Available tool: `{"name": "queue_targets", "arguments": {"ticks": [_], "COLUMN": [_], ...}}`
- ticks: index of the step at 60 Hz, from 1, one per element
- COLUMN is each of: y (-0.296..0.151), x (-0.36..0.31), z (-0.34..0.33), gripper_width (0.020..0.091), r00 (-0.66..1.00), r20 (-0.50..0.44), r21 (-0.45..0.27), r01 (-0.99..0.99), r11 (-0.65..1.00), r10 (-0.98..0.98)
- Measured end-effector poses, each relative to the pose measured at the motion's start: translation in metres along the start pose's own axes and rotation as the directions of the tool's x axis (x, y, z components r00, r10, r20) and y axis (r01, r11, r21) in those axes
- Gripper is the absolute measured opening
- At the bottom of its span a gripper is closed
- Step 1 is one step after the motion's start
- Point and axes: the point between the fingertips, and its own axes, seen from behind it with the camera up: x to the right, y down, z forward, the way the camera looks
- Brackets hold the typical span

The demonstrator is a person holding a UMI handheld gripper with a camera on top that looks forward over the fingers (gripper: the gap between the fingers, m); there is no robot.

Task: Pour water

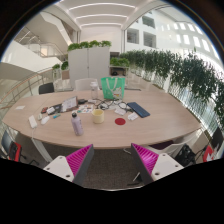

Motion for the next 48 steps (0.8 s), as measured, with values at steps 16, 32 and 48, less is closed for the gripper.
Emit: {"name": "queue_targets", "arguments": {"ticks": [16,32,48], "y": [0.004,0.022,0.060], "x": [-0.053,-0.113,-0.218], "z": [-0.030,0.020,0.188], "gripper_width": [0.0842,0.0842,0.0841], "r00": [0.998,0.999,0.984], "r20": [-0.070,0.011,0.165], "r21": [0.020,0.164,0.286], "r01": [-0.004,0.040,0.020], "r11": [1.000,0.986,0.958], "r10": [0.006,-0.042,-0.069]}}
